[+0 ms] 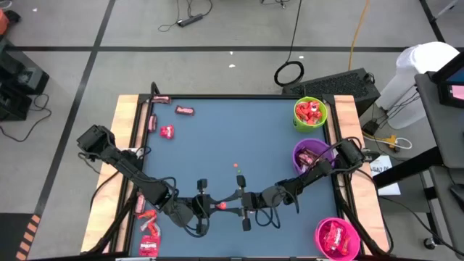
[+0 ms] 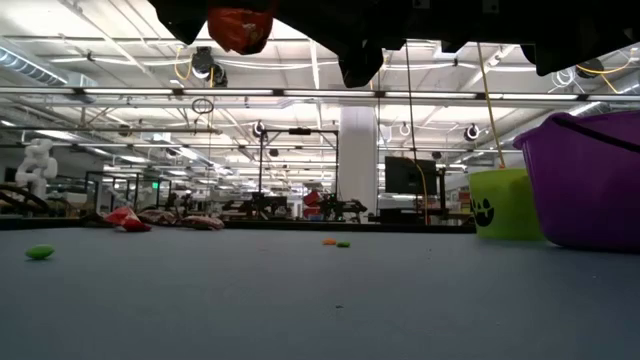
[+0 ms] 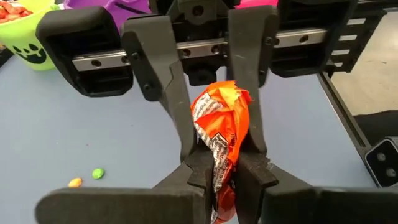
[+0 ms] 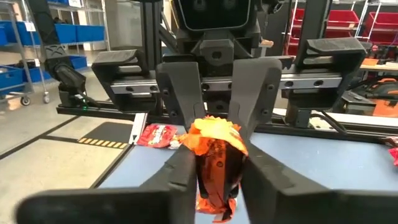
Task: Organize candy in baskets
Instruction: Put the orange chocolate bar into the green bucket
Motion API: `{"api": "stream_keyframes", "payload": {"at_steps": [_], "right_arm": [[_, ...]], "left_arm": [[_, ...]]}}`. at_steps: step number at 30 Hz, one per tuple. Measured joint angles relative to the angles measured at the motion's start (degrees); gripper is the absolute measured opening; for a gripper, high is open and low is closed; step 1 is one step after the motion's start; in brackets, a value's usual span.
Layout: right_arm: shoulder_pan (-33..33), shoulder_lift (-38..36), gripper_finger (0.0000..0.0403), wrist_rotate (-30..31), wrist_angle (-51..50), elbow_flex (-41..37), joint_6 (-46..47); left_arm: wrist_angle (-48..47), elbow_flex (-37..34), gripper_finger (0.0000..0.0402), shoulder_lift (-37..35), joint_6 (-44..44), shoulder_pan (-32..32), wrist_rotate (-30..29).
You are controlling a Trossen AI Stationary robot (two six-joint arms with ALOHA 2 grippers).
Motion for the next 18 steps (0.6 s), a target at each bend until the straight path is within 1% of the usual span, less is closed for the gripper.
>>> {"api": "stream_keyframes", "payload": {"at_steps": [2, 4, 6, 8, 13, 15, 18], "right_arm": [[0.0, 0.0, 0.0058, -0.1, 0.0, 0.0, 0.0], [0.1, 0.0, 0.0044, -0.3, 0.0, 0.0, 0.2], [0.1, 0.0, 0.0042, -0.4, 0.0, 0.0, 0.0], [0.1, 0.0, 0.0050, -0.3, 0.0, 0.0, -0.1], [0.0, 0.0, 0.0058, 0.0, -0.1, 0.0, -0.3], [0.0, 0.0, 0.0055, 0.2, -0.1, 0.0, -0.3], [0.0, 0.0, 0.0051, 0.1, -0.4, 0.0, -0.8]], "left_arm": [[0.0, 0.0, 0.0050, 0.0, 0.0, 0.0, 0.6], [0.0, 0.0, 0.0050, 0.0, 0.4, 0.0, 2.3], [0.0, 0.0, 0.0050, 0.0, 0.3, 0.2, 3.0], [0.0, 0.0, 0.0056, 0.0, 0.3, 0.2, 3.2], [0.1, 0.0, 0.0091, 0.0, 0.2, 0.2, 3.8], [-0.1, 0.0, 0.0112, 0.0, 0.2, 0.2, 4.0], [-0.4, 0.0, 0.0146, 0.0, 0.3, 0.3, 6.2]]}}
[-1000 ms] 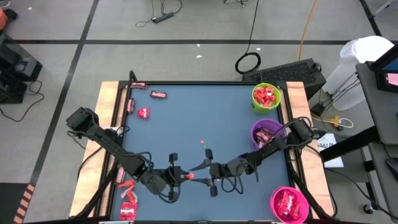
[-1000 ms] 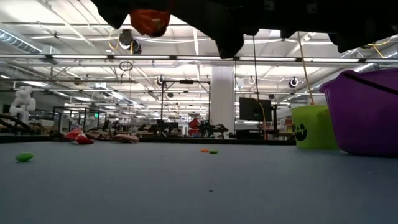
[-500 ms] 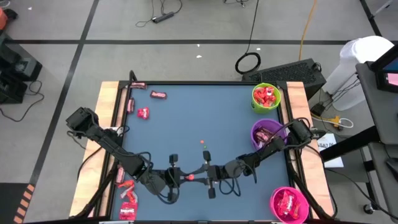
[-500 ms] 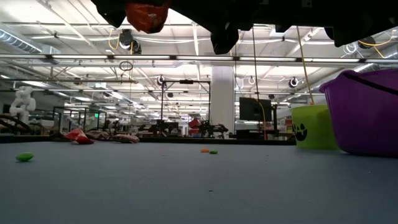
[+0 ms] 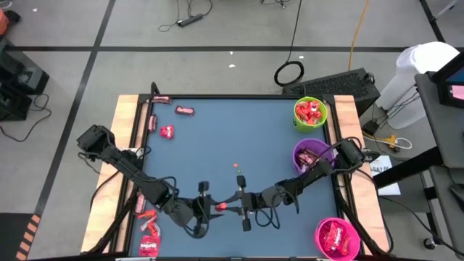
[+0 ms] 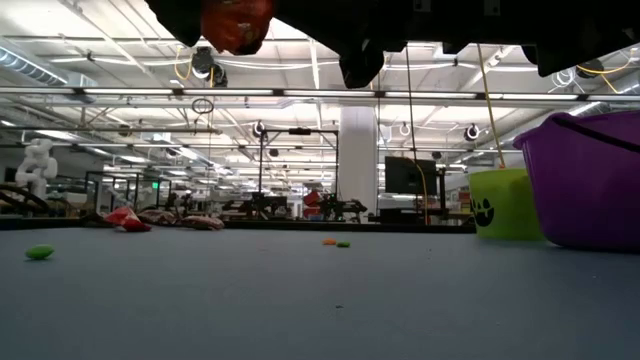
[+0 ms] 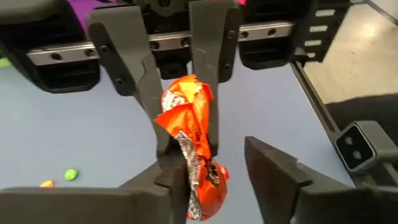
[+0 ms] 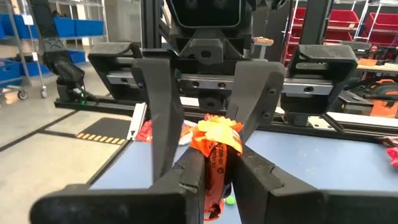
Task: Organize candy in baskets
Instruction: Put the orange chocolate bar into the green bucket
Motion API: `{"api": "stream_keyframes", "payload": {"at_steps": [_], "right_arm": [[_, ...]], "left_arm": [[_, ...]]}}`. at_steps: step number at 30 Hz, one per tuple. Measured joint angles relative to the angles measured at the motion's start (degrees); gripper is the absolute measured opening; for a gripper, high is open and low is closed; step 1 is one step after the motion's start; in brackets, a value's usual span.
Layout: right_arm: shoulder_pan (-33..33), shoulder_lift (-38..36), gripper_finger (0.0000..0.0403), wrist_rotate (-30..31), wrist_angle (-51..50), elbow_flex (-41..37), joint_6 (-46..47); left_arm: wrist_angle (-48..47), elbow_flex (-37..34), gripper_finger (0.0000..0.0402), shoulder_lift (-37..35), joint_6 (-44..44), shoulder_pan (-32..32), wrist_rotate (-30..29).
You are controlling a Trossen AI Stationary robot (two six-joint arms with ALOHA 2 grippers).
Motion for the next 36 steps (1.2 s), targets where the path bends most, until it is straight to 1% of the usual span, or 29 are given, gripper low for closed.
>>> {"api": "stream_keyframes", "payload": {"at_steps": [2, 5, 9, 13, 15, 18, 23, 27, 32, 36], "right_arm": [[0.0, -0.5, 0.0051, -0.1, -1.5, 0.0, -0.6], [-0.1, -2.6, 0.0051, 0.2, -6.5, 0.0, -0.7], [0.0, -7.0, 0.0050, 2.0, -15.3, 0.2, -0.7], [0.1, -12.6, 0.0050, 3.1, -27.4, 0.2, -0.6], [0.2, -15.3, 0.0050, 3.8, -32.9, 0.2, 0.2], [0.1, -19.6, 0.0050, 6.4, -41.2, 0.1, 1.9], [-0.1, -26.6, 0.0050, 14.1, -53.8, 0.1, 5.2], [-1.1, -32.5, 0.0050, 22.0, -64.5, 0.1, 8.4], [-4.2, -40.1, 0.0050, 31.3, -81.8, 0.1, 13.7], [-8.3, -44.0, 0.0050, 37.6, -96.1, 0.1, 21.8]], "left_arm": [[-0.6, 0.0, 0.0164, 0.0, 0.8, 0.1, 1.1], [-1.0, 0.0, 0.0181, 0.0, 1.3, 0.2, 1.3], [-1.5, 0.1, 0.0185, 0.0, 1.7, 0.3, -0.2], [-0.8, -1.7, 0.0185, 0.0, 2.4, 0.0, -2.9], [1.3, -2.8, 0.0185, 0.1, 3.0, 0.0, -3.7], [8.1, -5.7, 0.0185, 0.0, 4.5, 0.1, -4.5], [16.3, -9.7, 0.0185, 0.0, 5.6, 0.4, -4.6], [15.5, -10.1, 0.0185, 0.0, 5.5, 1.4, -4.8], [15.9, -10.1, 0.0184, 0.0, 5.6, 1.9, -4.8], [16.0, -10.1, 0.0184, 0.0, 5.5, 2.5, -4.9]]}}
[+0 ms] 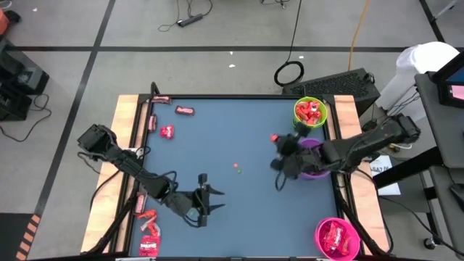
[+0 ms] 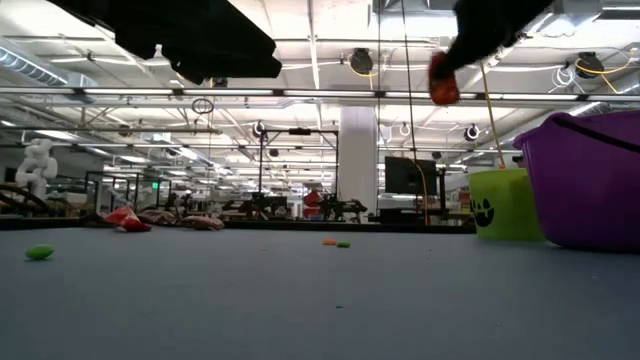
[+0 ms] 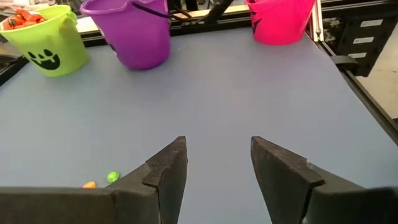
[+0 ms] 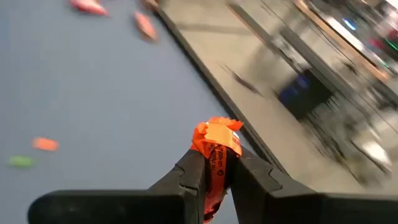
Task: Organize candy in baskets
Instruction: Put the orange chocolate bar into the green bucket
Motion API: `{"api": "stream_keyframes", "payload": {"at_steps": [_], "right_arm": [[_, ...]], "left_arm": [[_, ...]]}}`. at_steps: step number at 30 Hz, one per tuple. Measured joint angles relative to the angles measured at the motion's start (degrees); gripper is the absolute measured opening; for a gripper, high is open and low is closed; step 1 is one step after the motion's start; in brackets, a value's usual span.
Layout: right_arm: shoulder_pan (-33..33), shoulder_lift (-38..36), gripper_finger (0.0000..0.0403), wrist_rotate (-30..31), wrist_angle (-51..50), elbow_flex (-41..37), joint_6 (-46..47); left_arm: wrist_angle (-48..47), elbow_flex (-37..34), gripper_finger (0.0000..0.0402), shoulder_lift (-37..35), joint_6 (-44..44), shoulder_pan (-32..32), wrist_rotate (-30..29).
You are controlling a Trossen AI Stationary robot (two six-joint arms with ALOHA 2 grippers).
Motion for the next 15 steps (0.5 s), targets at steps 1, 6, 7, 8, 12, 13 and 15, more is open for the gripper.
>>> {"api": "stream_keyframes", "payload": {"at_steps": [1, 6, 7, 8, 12, 13, 15], "right_arm": [[-1.3, -0.5, 0.0050, 0.6, -3.5, 0.0, 2.3], [-8.8, -1.5, 0.0050, 1.6, -17.8, 0.0, 11.3], [-10.6, -1.5, 0.0050, 1.6, -19.9, 0.0, 12.3], [-12.3, -1.5, 0.0050, 1.6, -21.6, 0.0, 13.2], [-18.9, -1.5, 0.0050, 1.4, -24.9, 0.0, 14.2], [-20.6, -1.5, 0.0050, 1.4, -24.9, 0.0, 14.1], [-23.6, -1.5, 0.0051, 1.2, -24.9, 0.0, 13.5]], "left_arm": [[0.0, 0.0, 0.0184, 0.0, 0.0, 0.1, 0.0], [0.0, 0.0, 0.0184, 0.0, 0.0, 0.3, -0.1], [0.1, 0.0, 0.0184, 0.0, 0.0, 0.3, -0.1], [0.0, 0.0, 0.0184, 0.0, 0.0, 0.3, -0.1], [0.0, 0.0, 0.0184, 0.0, 0.0, 0.3, -0.1], [0.0, 0.0, 0.0184, 0.0, 0.0, 0.3, -0.1], [0.0, 0.0, 0.0184, 0.0, 0.0, 0.3, -0.1]]}}
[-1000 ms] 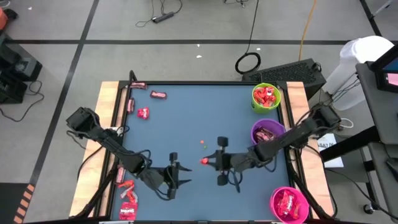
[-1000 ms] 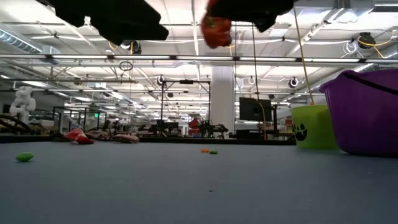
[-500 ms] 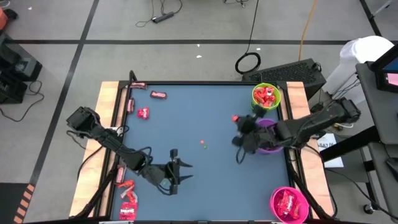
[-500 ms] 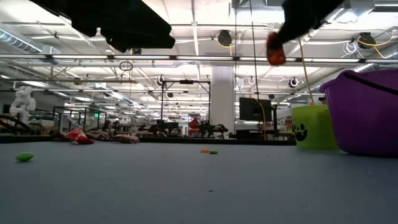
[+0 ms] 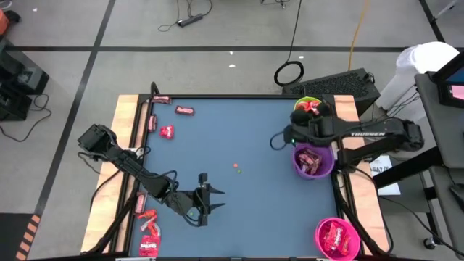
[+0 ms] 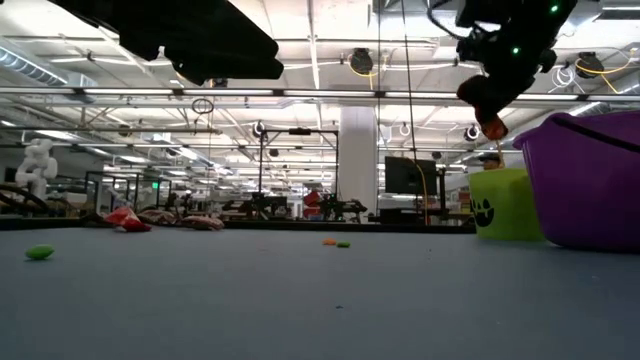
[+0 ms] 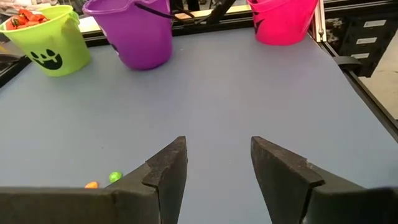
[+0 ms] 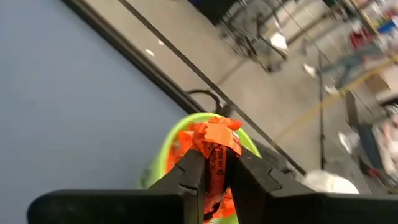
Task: Organize candy in baskets
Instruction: Put the orange chocolate bar into the green bucket
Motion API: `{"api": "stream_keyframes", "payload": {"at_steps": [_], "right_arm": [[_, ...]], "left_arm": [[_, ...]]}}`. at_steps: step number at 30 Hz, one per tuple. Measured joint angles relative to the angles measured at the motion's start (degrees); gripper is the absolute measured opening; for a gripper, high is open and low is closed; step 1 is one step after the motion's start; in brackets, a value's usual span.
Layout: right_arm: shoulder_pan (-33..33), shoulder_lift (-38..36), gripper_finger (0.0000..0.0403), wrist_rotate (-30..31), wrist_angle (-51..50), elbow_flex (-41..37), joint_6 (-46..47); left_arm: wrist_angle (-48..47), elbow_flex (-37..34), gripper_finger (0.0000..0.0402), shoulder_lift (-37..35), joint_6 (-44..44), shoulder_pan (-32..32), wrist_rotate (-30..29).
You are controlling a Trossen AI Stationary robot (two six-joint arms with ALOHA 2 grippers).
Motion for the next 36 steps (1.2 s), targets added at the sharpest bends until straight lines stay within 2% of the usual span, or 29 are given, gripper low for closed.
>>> {"api": "stream_keyframes", "payload": {"at_steps": [9, 17, 20, 29, 32, 36], "right_arm": [[-12.0, 0.0, 0.0051, -4.9, -0.1, 0.0, -5.2], [-18.0, 0.0, 0.0055, -7.9, 0.3, -2.5, -5.3], [-18.9, 0.0, 0.0078, -9.1, 0.4, -3.6, -5.4], [-18.8, 0.1, 0.0191, -10.5, 1.1, -4.3, -5.4], [-17.2, 0.0, 0.0210, -11.5, 2.0, -4.3, -5.6], [-13.7, -0.1, 0.0216, -11.7, 4.5, -4.3, -6.9]], "left_arm": [[-0.1, 0.0, 0.0184, 0.0, 0.0, 0.0, 0.0], [-0.1, 0.0, 0.0184, 0.0, 0.0, 0.0, 0.0], [-0.1, 0.0, 0.0184, 0.0, 0.0, 0.0, 0.0], [-0.1, 0.0, 0.0184, 0.0, 0.0, 0.0, 0.0], [-0.1, 0.0, 0.0184, 0.0, 0.0, 0.0, 0.0], [-0.1, 0.0, 0.0184, 0.0, 0.0, 0.0, 0.0]]}}
